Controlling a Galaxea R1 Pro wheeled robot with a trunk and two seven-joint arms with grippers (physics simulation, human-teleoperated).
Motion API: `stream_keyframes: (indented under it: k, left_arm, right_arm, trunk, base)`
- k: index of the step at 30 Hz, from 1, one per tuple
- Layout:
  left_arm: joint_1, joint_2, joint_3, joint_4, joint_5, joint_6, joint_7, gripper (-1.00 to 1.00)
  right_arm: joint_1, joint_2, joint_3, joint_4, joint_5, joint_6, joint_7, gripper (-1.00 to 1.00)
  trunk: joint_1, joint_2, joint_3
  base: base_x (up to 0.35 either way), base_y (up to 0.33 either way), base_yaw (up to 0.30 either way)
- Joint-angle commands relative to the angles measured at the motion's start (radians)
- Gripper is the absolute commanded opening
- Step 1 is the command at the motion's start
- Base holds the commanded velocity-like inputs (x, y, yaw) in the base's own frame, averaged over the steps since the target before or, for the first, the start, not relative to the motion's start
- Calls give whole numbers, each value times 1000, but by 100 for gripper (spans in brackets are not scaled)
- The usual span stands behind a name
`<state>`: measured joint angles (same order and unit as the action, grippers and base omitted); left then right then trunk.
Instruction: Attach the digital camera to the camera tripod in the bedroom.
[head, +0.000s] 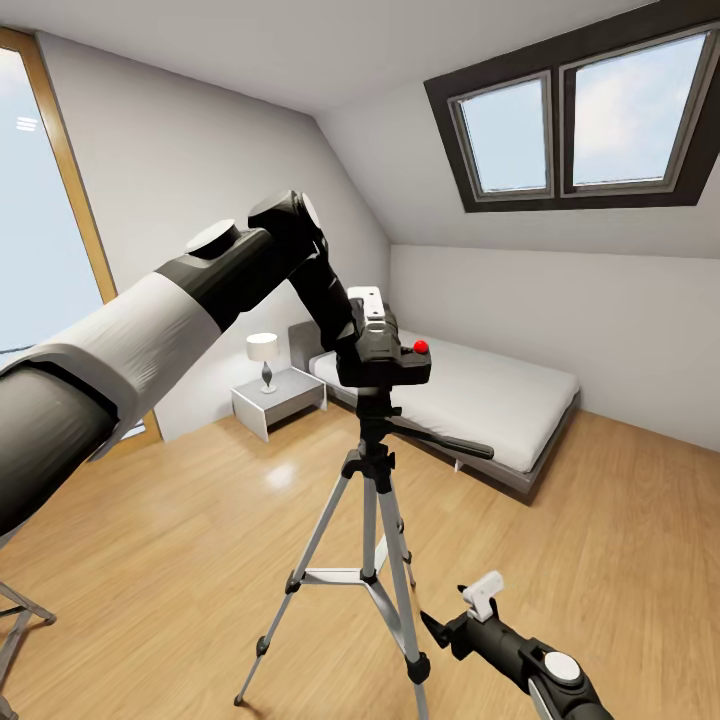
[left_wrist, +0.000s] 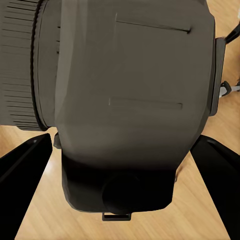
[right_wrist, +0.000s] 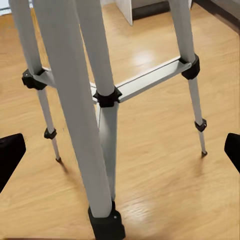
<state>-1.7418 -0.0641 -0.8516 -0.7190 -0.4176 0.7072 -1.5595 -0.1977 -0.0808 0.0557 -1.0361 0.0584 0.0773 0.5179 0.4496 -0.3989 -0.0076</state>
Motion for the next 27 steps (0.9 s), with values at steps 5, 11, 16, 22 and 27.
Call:
stream_keyframes:
  k: [5, 11, 16, 22, 27]
  left_arm:
    - [-1, 0, 0, 0, -9, 11, -8, -100]
    - [-1, 0, 0, 0, -9, 11, -8, -100]
    - [-1, 0, 0, 0, -9, 11, -8, -100]
    - [-1, 0, 0, 0, -9, 11, -8, -100]
    - [-1, 0, 0, 0, -9, 11, -8, -100]
  right_arm:
    - [0, -1, 32, -2, 6, 5, 1, 100]
    - [0, -1, 46, -3, 5, 5, 1, 100]
    - [0, -1, 51, -4, 5, 5, 1, 100]
    - [0, -1, 53, -4, 4, 5, 1, 100]
    - [0, -1, 53, -4, 4, 6, 1, 100]
  trunk:
    - [0, -1, -1]
    - [0, -1, -1]
    - [0, -1, -1]
    - [0, -1, -1]
    - [0, -1, -1]
  base:
    - [0, 0, 0]
    - [0, 0, 0]
    - [0, 0, 0]
    - [0, 0, 0]
    - [0, 0, 0]
